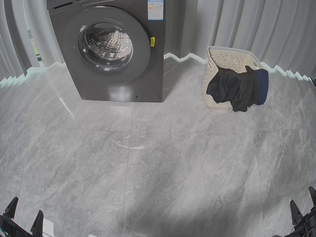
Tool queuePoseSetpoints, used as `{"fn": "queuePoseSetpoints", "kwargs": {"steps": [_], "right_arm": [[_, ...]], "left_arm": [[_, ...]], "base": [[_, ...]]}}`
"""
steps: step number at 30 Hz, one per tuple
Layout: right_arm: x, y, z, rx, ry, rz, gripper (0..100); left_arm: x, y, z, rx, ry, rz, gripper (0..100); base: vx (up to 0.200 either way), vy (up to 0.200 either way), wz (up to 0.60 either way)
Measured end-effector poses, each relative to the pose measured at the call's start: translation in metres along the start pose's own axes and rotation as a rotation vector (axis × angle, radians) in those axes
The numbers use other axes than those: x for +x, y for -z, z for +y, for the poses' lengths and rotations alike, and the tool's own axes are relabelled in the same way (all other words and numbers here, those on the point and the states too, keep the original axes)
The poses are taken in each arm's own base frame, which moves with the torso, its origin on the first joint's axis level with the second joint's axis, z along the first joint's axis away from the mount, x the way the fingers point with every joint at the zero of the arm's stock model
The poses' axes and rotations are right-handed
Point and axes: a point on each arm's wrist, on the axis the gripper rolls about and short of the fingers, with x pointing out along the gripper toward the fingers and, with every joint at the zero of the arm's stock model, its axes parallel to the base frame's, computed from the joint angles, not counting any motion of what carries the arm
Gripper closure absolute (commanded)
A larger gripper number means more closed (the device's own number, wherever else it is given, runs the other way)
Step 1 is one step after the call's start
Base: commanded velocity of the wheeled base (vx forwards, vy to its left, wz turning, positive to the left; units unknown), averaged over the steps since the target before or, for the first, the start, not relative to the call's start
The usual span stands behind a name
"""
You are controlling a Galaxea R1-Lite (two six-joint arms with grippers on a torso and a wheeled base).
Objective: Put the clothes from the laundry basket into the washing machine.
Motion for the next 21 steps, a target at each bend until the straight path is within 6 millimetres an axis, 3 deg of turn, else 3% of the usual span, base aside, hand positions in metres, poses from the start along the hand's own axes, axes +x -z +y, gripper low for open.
{"fn": "queuePoseSetpoints", "kwargs": {"steps": [5, 21], "right_arm": [[0.0, 0.0, 0.0, 0.0, -0.001, 0.0, 0], [0.0, 0.0, 0.0, -0.001, 0.0, 0.0, 0]], "left_arm": [[0.0, 0.0, 0.0, 0.0, 0.0, 0.0, 0], [0.0, 0.0, 0.0002, -0.005, -0.006, 0.0, 0]], "base": [[0.0, 0.0, 0.0], [0.188, 0.0, 0.0]]}}
